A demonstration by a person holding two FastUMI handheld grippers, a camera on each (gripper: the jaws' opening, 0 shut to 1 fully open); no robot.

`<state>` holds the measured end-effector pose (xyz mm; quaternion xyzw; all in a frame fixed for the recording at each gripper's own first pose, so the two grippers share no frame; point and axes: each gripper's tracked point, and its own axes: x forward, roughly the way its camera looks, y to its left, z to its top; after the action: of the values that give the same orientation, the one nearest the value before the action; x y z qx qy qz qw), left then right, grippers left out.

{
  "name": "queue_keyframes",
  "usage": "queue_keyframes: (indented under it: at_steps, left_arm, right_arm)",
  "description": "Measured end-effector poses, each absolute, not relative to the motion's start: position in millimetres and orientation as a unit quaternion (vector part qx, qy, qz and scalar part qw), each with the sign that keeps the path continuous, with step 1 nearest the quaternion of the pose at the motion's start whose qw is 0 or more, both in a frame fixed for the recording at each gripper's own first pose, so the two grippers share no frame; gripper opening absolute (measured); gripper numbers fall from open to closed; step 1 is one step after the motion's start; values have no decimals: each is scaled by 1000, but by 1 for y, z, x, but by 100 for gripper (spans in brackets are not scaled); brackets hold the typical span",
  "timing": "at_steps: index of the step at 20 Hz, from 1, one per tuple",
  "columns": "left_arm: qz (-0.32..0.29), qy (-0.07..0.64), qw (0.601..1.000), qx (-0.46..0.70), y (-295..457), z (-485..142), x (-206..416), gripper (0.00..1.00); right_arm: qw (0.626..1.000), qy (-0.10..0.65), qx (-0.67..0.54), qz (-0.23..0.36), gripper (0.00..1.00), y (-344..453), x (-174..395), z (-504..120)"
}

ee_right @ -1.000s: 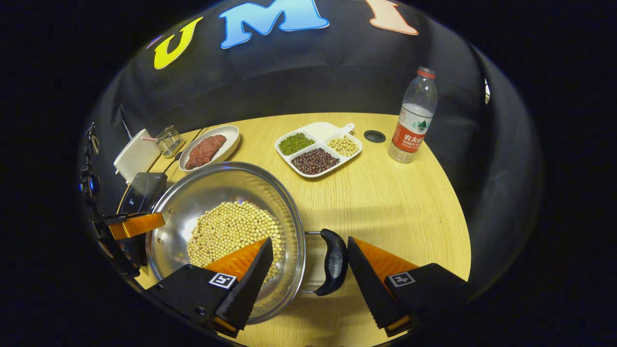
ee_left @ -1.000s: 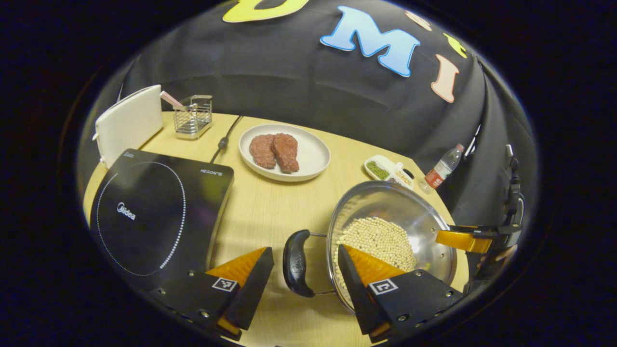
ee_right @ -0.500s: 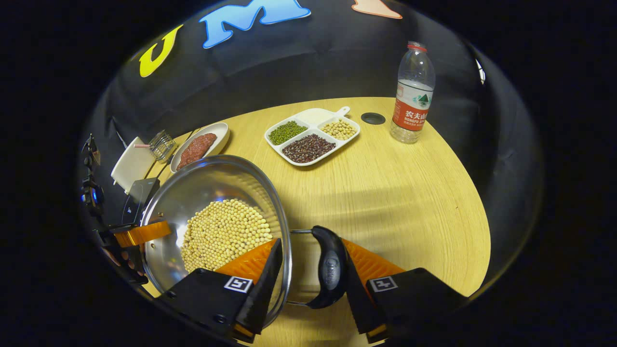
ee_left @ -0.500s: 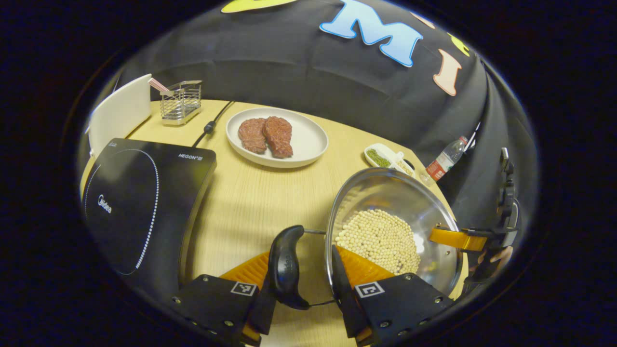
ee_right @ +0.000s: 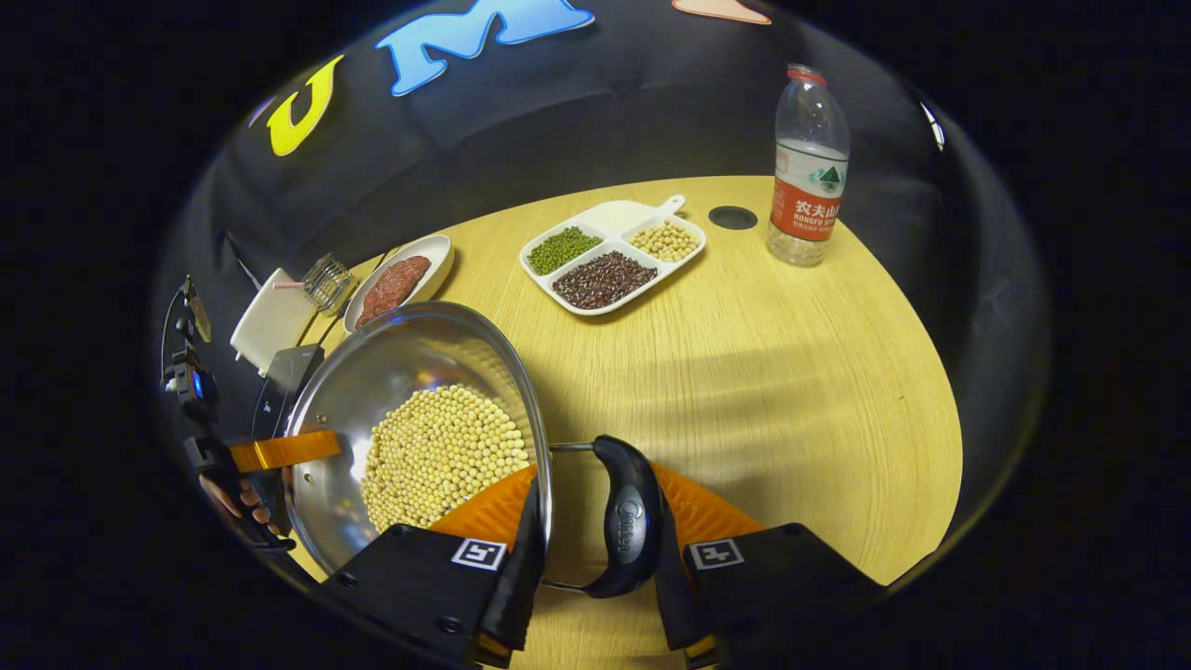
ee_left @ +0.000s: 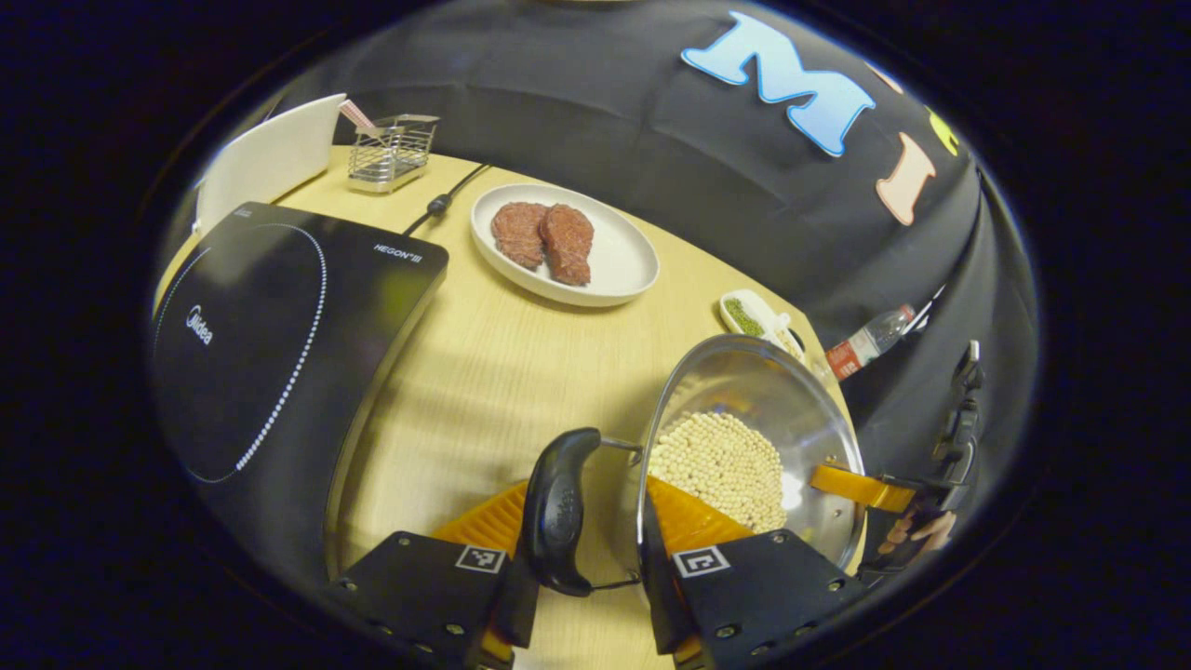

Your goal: First push the handle of the pot to place it horizontally, then grasp the pot with both hands and set it on the induction cooktop.

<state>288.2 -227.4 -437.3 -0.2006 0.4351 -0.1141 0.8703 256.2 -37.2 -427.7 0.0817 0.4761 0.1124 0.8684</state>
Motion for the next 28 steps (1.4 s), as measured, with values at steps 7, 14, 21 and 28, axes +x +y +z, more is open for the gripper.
queue_keyframes:
  at_steps: [7, 14, 21, 28]
  left_arm:
    - [-111, 448, 864, -201, -227, -437, 281, 49]
    - [-163, 459, 857, -169, -236, -424, 257, 48]
    - [-213, 445, 855, -158, -225, -378, 224, 51]
    - [-234, 433, 855, -160, -175, -354, 194, 48]
  right_arm:
    - [868, 474, 102, 111, 53, -36, 250, -429]
    - [867, 480, 122, 49, 53, -49, 190, -419]
    - [876, 461, 143, 4, 51, -41, 123, -373]
    - [880, 453, 143, -13, 53, 4, 73, -345]
